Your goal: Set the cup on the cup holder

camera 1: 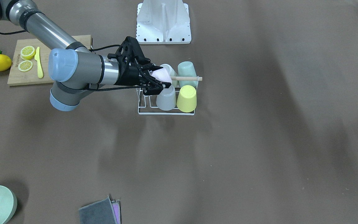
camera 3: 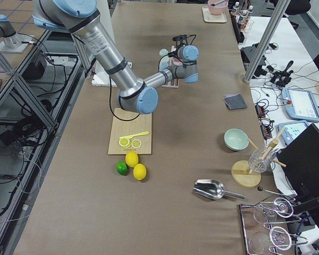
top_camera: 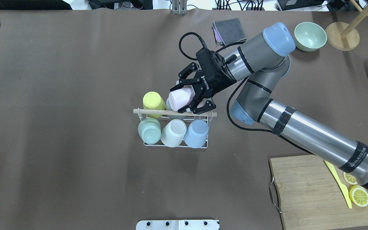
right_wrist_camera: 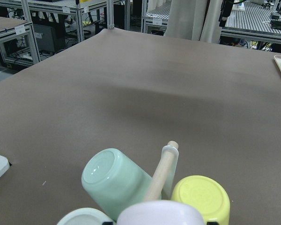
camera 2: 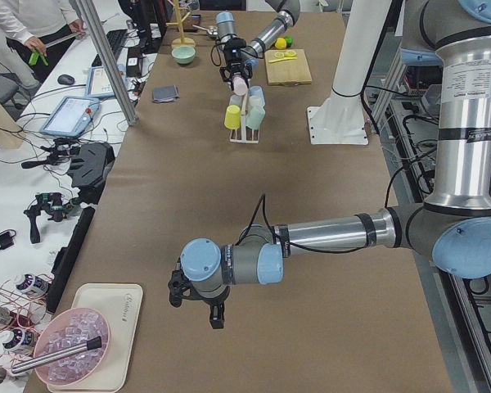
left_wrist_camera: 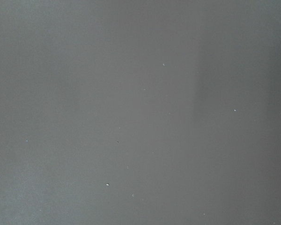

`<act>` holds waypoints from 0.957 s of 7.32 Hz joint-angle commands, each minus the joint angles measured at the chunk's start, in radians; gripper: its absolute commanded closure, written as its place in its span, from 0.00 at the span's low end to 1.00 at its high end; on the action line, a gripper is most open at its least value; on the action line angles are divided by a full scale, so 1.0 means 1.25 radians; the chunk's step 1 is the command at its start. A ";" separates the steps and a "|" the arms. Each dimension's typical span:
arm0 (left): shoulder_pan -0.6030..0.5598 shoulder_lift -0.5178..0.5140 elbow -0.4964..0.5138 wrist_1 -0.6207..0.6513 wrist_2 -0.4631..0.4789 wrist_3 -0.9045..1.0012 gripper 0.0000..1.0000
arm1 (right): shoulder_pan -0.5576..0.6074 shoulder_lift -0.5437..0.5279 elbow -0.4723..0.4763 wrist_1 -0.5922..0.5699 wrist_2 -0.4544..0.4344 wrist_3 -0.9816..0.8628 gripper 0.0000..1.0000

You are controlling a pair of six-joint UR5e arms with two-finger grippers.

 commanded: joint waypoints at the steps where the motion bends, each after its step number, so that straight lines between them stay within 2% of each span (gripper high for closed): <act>1: 0.000 0.000 0.002 0.000 0.000 0.000 0.03 | 0.002 -0.001 0.000 0.000 0.001 0.009 0.01; 5: 0.000 0.000 -0.001 0.001 0.001 0.000 0.03 | 0.003 -0.001 0.001 0.000 0.003 0.012 0.00; 7: 0.000 0.000 -0.002 0.001 0.001 -0.001 0.02 | 0.040 -0.011 0.001 0.000 0.017 0.019 0.00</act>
